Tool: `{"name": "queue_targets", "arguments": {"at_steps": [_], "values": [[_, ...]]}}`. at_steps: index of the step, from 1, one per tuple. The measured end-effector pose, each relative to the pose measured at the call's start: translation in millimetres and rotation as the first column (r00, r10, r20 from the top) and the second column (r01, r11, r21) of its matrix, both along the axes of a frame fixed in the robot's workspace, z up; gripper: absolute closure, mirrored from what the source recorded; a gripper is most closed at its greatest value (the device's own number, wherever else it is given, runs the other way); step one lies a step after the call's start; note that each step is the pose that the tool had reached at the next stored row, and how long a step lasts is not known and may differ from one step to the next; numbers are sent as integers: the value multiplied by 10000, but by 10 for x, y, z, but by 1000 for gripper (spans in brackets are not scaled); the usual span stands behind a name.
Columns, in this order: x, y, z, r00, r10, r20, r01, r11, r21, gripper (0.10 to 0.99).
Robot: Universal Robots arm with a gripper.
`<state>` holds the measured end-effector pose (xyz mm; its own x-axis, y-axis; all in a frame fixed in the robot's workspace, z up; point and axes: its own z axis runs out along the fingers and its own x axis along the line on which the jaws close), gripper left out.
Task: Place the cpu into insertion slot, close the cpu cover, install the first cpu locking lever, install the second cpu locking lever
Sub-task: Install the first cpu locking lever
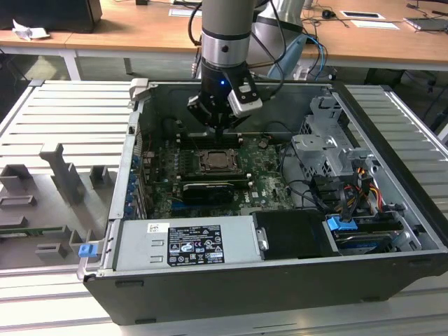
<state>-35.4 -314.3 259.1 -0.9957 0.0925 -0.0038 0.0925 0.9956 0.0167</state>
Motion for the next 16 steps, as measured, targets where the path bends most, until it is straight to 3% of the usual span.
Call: {"name": "queue_targets", "arguments": {"at_steps": [5,12,16], "values": [[-7,-1,-1,9963,859,2,-859,9963,3,980],[-202,-1,-1,9956,932,6,-932,9956,7,980],[-252,-1,-1,9956,932,6,-932,9956,8,980]]}}
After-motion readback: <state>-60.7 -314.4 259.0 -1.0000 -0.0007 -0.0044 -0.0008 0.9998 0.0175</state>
